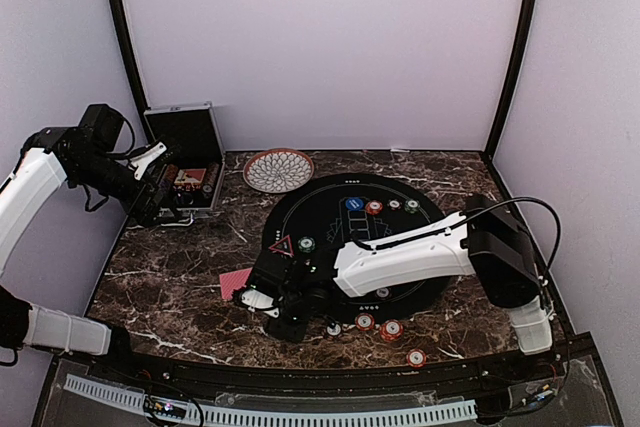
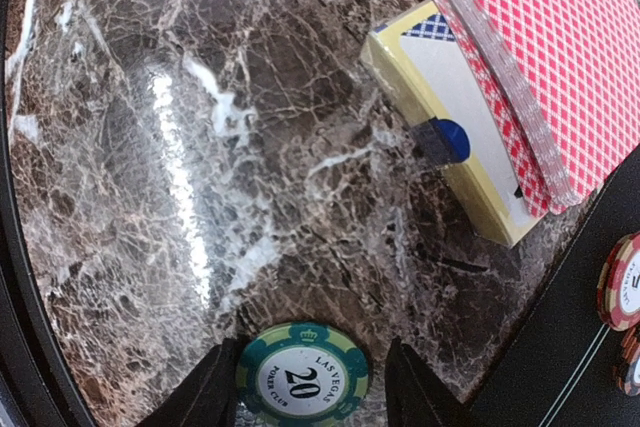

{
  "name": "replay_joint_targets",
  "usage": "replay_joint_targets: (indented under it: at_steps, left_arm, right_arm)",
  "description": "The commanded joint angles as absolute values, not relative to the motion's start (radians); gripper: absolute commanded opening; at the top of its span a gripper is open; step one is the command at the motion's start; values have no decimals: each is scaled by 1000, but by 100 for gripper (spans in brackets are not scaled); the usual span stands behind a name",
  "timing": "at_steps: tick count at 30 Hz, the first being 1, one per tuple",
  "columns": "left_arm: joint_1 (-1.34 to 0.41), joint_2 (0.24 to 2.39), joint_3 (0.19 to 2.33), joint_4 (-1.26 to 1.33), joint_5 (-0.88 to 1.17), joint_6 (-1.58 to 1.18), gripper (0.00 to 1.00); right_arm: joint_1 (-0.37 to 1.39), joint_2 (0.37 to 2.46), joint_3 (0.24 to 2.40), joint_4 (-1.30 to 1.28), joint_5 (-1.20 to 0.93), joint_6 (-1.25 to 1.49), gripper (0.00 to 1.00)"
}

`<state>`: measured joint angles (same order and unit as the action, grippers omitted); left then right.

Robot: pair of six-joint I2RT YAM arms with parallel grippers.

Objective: Distribute texas hold em gaming equipment

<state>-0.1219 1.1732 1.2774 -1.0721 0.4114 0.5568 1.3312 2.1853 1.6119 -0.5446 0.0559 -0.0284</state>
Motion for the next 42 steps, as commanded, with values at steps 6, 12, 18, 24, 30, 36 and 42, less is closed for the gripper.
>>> replay_joint_targets:
  at_steps: [6, 12, 18, 24, 30, 36, 42]
  left_arm:
    - [-127, 1169, 1305, -1099, 437, 559, 99]
    - [-127, 1168, 1310, -1102, 439, 561, 99]
    - [-128, 1169, 1319, -1106, 435, 560, 99]
    - [-127, 1175, 1324, -1107, 434, 563, 99]
    - [-127, 1185, 1324, -1100, 434, 566, 99]
    - [-129, 1194, 1322, -1095, 439, 569, 99]
    - [-133, 1209, 1315, -1091, 449, 575, 99]
  right_arm:
    - [1339, 2173, 1581, -596, 74, -33, 39]
    - [1339, 2141, 1582, -589, 85, -19, 28]
    - [1338, 2097, 1576, -589, 138, -15, 27]
    - [1309, 2033, 1563, -599, 154, -1, 26]
    - [1230, 1909, 1486, -596, 154, 45, 26]
    - [1115, 1774, 1322, -595, 197, 104, 26]
    - [954, 1704, 1186, -609, 298, 204, 26]
